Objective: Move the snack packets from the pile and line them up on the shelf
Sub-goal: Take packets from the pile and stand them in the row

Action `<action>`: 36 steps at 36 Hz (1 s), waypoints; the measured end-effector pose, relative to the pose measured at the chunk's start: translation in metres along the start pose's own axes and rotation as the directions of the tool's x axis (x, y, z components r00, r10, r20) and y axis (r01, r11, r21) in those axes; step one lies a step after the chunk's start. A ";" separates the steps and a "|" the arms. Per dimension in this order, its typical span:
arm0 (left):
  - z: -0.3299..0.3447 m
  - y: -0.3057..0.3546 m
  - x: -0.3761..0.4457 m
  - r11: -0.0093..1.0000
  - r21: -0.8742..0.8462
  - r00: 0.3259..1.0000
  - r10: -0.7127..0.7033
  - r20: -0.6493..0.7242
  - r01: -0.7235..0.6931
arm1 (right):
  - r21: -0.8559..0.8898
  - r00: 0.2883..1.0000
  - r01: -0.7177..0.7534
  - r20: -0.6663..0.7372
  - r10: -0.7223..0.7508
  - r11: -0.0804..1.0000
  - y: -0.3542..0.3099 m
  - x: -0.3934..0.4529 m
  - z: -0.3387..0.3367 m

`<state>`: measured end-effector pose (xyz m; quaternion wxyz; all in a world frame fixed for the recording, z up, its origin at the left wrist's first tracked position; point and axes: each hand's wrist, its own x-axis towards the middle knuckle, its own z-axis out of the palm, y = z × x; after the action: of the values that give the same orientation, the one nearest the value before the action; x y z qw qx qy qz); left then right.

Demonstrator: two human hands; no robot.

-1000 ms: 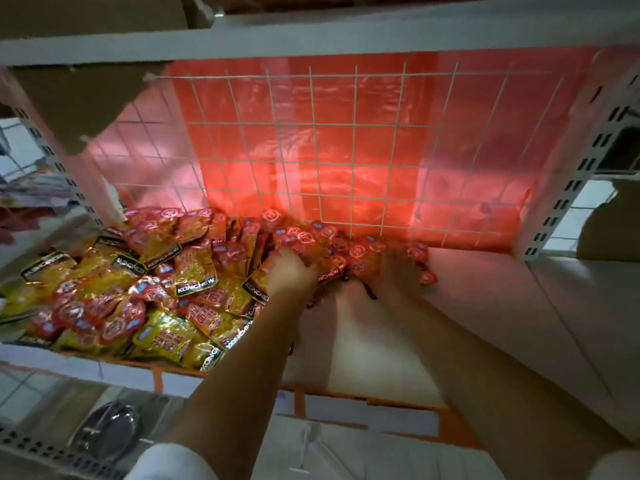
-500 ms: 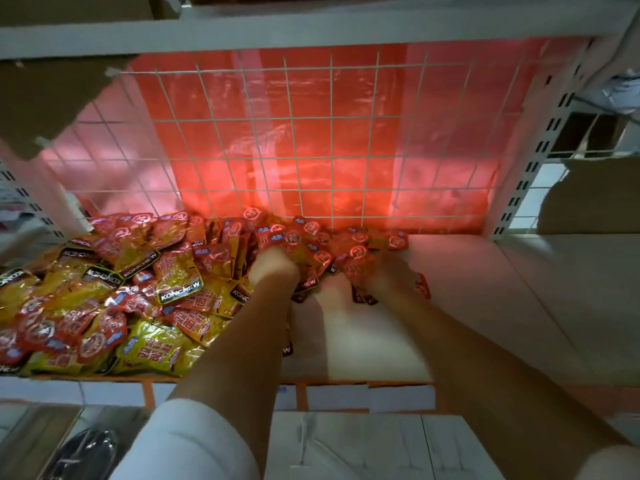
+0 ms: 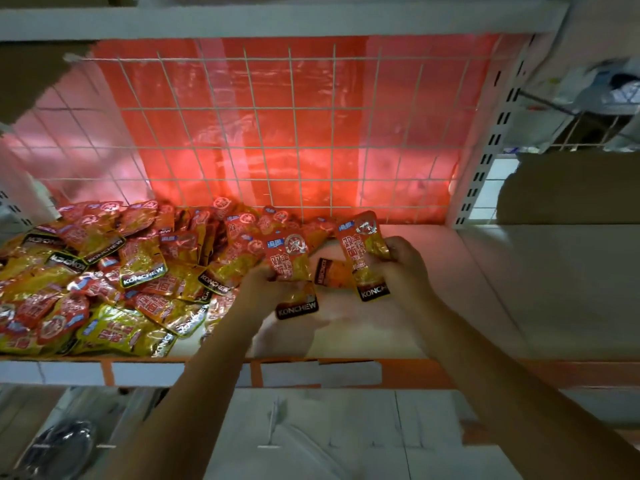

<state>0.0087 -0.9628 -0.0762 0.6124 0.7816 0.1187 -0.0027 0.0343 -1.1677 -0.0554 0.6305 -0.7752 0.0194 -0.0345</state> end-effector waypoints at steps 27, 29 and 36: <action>0.293 0.070 -0.111 0.966 -0.253 0.990 -0.020 0.142 0.056 | 0.241 0.999 -0.007 0.037 -0.002 0.971 0.057 -0.032 -0.282; 0.304 0.073 -0.113 0.970 -0.237 0.985 -0.017 0.170 0.058 | 0.235 1.000 -0.015 0.023 0.010 0.972 0.060 -0.036 -0.293; 0.347 0.080 -0.120 0.961 -0.228 0.967 -0.099 0.234 0.154 | 0.173 0.998 -0.033 -0.052 0.043 0.984 0.071 -0.042 -0.339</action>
<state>-0.0438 -1.3347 -0.0684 0.7119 0.6858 0.0995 -0.1140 -0.0333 -1.5103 -0.0576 0.6950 -0.7159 0.0486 -0.0456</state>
